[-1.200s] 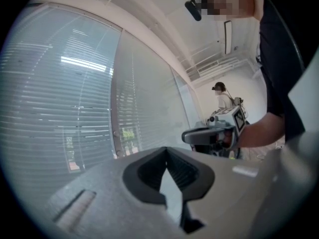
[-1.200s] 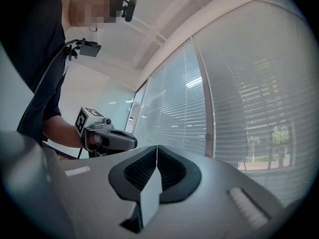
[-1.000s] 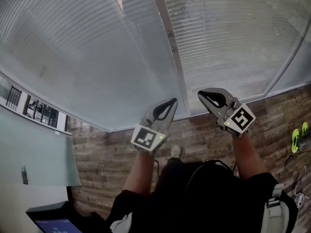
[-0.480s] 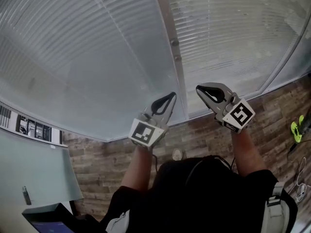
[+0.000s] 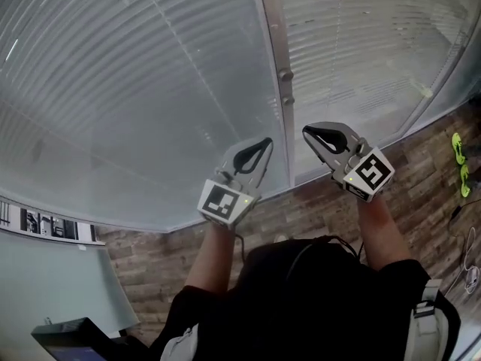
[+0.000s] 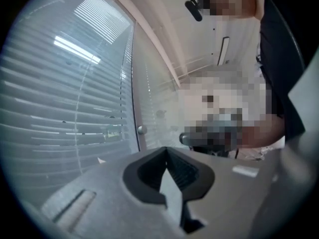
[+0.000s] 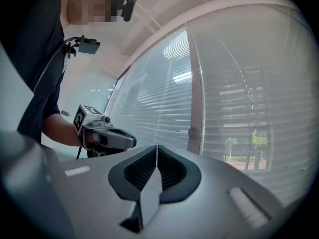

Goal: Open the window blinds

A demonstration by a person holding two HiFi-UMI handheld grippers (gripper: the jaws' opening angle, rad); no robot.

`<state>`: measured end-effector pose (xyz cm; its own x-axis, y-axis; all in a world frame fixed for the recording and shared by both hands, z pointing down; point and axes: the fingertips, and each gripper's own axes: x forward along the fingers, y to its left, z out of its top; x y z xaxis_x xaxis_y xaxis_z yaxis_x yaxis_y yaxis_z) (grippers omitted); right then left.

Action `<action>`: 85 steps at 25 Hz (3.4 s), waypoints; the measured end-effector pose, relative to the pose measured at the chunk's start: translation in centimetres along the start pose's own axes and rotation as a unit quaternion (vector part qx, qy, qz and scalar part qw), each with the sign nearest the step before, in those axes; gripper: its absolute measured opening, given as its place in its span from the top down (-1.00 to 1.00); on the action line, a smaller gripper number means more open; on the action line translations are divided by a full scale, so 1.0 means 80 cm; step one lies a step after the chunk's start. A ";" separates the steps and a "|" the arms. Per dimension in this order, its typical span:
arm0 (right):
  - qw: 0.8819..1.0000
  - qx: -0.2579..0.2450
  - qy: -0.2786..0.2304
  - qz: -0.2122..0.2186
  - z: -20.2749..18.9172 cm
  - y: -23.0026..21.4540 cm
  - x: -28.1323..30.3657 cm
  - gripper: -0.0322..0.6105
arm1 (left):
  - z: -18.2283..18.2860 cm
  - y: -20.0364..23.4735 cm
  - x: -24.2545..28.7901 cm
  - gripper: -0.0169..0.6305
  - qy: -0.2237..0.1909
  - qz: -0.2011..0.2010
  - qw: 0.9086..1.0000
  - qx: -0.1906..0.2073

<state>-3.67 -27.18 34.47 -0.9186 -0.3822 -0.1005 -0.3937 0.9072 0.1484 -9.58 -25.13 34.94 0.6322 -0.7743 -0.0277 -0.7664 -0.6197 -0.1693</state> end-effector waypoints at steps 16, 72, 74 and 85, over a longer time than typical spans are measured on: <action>0.978 -0.144 0.107 -0.102 0.004 -0.062 0.043 0.60 | -0.023 0.024 0.002 0.93 0.000 -0.063 0.998 -0.008; 0.929 -0.228 0.201 -0.210 0.022 -0.114 0.104 0.50 | -0.020 0.037 -0.025 0.93 -0.009 -0.049 0.999 -0.010; 0.941 -0.189 0.181 -0.215 0.020 -0.115 0.105 0.49 | -0.020 0.038 -0.026 0.93 -0.006 -0.048 0.999 -0.006; 0.968 -0.011 0.094 -0.232 0.017 -0.127 0.095 0.49 | -0.022 0.036 -0.022 0.93 -0.004 -0.051 0.999 -0.005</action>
<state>-6.64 -39.07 30.85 -0.6315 -0.7751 0.0192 -0.7646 0.6267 0.1505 -13.07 -25.81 36.22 0.7076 -0.7064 -0.0188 -0.6993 -0.6962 -0.1620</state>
